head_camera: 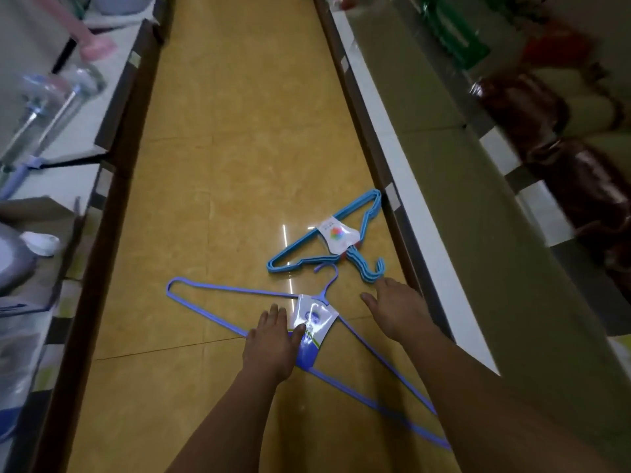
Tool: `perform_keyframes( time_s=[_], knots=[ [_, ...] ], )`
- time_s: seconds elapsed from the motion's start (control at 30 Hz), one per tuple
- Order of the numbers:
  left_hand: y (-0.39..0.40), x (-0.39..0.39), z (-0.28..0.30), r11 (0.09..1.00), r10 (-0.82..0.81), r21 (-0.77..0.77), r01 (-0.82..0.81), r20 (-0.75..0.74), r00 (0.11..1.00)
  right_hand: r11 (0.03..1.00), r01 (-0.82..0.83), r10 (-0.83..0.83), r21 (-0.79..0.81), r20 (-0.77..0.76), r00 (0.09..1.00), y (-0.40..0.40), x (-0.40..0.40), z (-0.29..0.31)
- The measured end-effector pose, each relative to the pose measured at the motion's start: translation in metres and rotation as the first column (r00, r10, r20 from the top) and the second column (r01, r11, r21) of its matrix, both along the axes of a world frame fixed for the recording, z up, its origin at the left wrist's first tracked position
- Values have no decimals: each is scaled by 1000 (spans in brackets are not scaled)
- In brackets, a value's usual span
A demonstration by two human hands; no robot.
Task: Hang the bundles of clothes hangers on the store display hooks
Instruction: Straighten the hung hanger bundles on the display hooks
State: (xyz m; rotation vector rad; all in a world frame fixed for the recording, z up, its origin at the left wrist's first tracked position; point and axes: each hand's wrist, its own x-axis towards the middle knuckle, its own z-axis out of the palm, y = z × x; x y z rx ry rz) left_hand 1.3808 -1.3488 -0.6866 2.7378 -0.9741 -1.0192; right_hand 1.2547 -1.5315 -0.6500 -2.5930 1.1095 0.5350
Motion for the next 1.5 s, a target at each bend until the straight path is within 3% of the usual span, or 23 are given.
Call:
perform_keyframes(
  time_s=[0.2,0.43,0.63,0.93,1.07,1.13,1.23,1.33,1.4,1.43,1.5],
  knots=[
    [-14,0,-117,999,-42,-16,42,-38,998,999,-28,29,28,-52,998,-1,14,-127],
    [-16,-15,-198,998,-63,-36,58,-160,985,996,-8,16,93,-85,996,12,22,-214],
    [-23,-16,-225,998,-45,-55,36,-169,985,985,59,-54,161,-36,998,27,32,-245],
    [-28,-18,-239,984,124,-73,-161,-362,924,900,364,-379,238,17,925,40,54,-257],
    [-21,-23,-245,921,267,-151,-359,-425,865,816,506,-499,280,-99,861,35,60,-260],
    [-15,-26,-242,887,312,-228,-401,-344,886,766,527,-531,367,-100,842,34,60,-263],
    [-10,-19,-225,880,355,-299,-370,-105,929,715,479,-565,509,16,825,40,61,-254],
    [-16,2,-197,844,419,-399,-358,75,905,723,379,-524,577,101,846,47,63,-233],
    [-24,22,-183,845,396,-485,-223,288,872,751,334,-474,569,113,873,52,66,-216],
    [-28,32,-175,873,356,-465,-147,402,844,772,316,-443,551,111,890,55,67,-208],
    [-35,46,-154,971,160,-233,-55,461,873,823,281,-371,494,91,924,62,68,-195]
  ],
)
